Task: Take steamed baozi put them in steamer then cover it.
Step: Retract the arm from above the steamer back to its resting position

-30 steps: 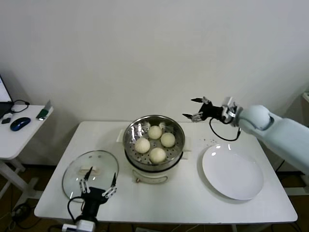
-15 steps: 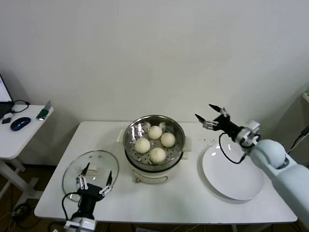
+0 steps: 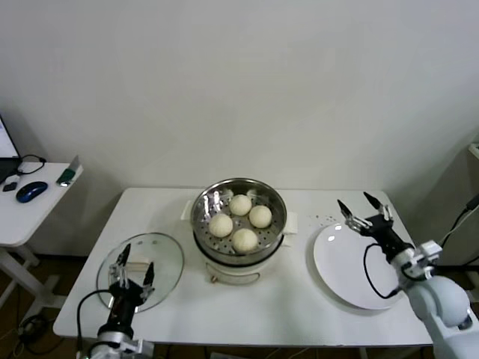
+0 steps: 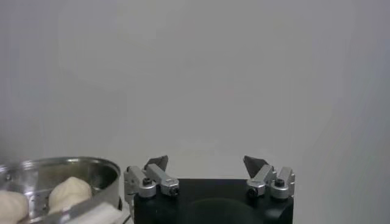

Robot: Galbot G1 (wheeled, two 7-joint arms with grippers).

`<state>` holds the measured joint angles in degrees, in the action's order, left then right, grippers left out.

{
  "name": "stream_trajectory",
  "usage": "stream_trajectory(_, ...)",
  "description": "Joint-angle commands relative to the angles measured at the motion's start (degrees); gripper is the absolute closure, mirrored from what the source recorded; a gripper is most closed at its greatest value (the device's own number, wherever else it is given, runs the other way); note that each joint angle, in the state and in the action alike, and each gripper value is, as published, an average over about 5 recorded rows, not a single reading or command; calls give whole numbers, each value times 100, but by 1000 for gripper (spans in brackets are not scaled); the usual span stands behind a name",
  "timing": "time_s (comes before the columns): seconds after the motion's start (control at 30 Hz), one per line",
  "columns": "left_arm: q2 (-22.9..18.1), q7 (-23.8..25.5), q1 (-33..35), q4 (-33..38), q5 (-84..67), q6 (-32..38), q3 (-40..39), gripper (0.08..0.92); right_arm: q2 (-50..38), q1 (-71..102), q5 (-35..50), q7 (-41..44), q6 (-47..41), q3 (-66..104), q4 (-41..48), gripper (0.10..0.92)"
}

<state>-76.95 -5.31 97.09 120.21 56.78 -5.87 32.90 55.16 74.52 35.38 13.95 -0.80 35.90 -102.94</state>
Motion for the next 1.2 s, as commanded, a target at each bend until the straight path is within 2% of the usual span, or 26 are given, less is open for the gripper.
stream_trajectory(0.03, 262, 43, -312, -615, 2293, -36, 114, 177, 1121, 1416, -483, 115, 161, 869, -242, 203)
stream_trajectory(0.37, 390, 23, -941, -1842, 3162, 186, -25, 177, 1388, 1562, -567, 276, 323, 1028, -9, 203)
stream_trajectory(0.6, 398, 416, -1289, -2429, 3578, 201, 62, 177, 1357, 1499, -715, 274, 308, 1070, 51, 203)
stream_trajectory(0.83, 437, 170, -1800, -3023, 3380, 246, 96, 177, 1332, 1392, -859, 276, 290, 1021, 99, 203)
stream_trajectory(1.2, 570, -15, -2353, -3424, 3123, 188, -46, 177, 1355, 1370, -1079, 279, 321, 1012, 145, 203)
